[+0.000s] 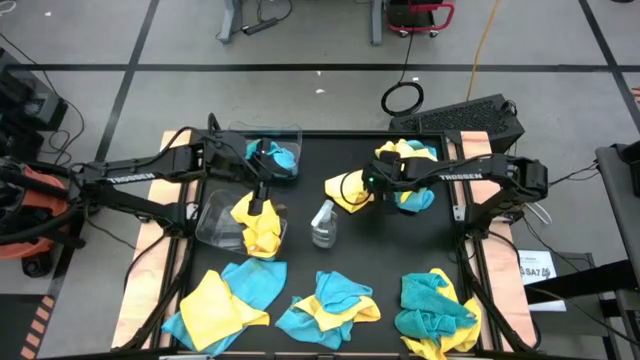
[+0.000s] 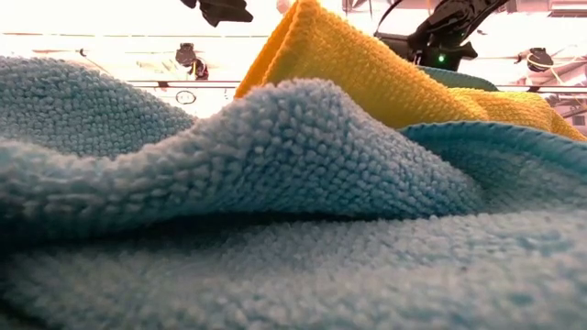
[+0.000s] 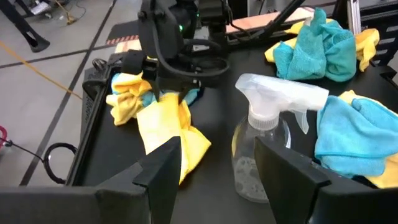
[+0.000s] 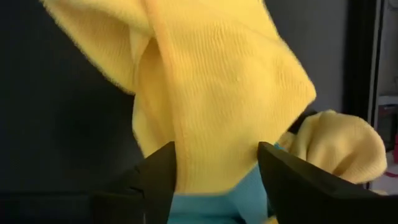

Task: Sort microfiber towel by color & place in baskets
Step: Put the yellow microfiber cloth into the bottom transparent bin

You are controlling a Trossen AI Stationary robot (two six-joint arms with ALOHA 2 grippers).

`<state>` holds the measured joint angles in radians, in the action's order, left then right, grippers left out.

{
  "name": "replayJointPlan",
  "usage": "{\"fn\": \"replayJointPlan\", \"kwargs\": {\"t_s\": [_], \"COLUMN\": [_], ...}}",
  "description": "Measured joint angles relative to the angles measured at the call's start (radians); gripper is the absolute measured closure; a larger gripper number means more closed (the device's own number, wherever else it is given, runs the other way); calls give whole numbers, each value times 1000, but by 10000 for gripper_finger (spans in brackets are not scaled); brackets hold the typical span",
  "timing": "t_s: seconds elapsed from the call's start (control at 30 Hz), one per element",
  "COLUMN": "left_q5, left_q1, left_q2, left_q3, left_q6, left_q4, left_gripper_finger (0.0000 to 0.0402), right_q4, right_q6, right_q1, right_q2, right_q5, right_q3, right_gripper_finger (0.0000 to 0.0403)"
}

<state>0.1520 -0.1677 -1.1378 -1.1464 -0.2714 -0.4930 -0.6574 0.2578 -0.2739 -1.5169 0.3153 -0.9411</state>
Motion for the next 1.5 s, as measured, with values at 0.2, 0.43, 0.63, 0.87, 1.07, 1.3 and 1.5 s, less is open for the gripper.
{"fn": "replayJointPlan", "kwargs": {"t_s": [0.2,0.43,0.63,0.87,1.07,1.3,1.5], "left_q5": [0,0,-39,-53,-153,-183,-141], "left_q1": [0,0,-3,-3,-3,-4,-34], "left_q2": [-12,-11,-24,-84,-128,-130,-168], "left_q3": [0,0,-1,-2,-2,-2,-2], "left_q6": [1,-1,-23,-35,-89,-132,-103], "left_q4": [-7,-4,51,125,224,395,466], "left_gripper_finger": [193,193,193,193,193,193,152], "right_q4": [50,14,24,20,-14,-37,-15], "right_q6": [32,76,150,201,188,175,174], "right_q1": [8,15,20,20,19,23,27], "right_q2": [0,27,86,123,131,129,120], "right_q5": [44,106,98,74,-29,-138,-239], "right_q3": [1,-112,-349,-622,-779,-836,-836], "right_gripper_finger": [297,396,401,402,402,403,403]}}
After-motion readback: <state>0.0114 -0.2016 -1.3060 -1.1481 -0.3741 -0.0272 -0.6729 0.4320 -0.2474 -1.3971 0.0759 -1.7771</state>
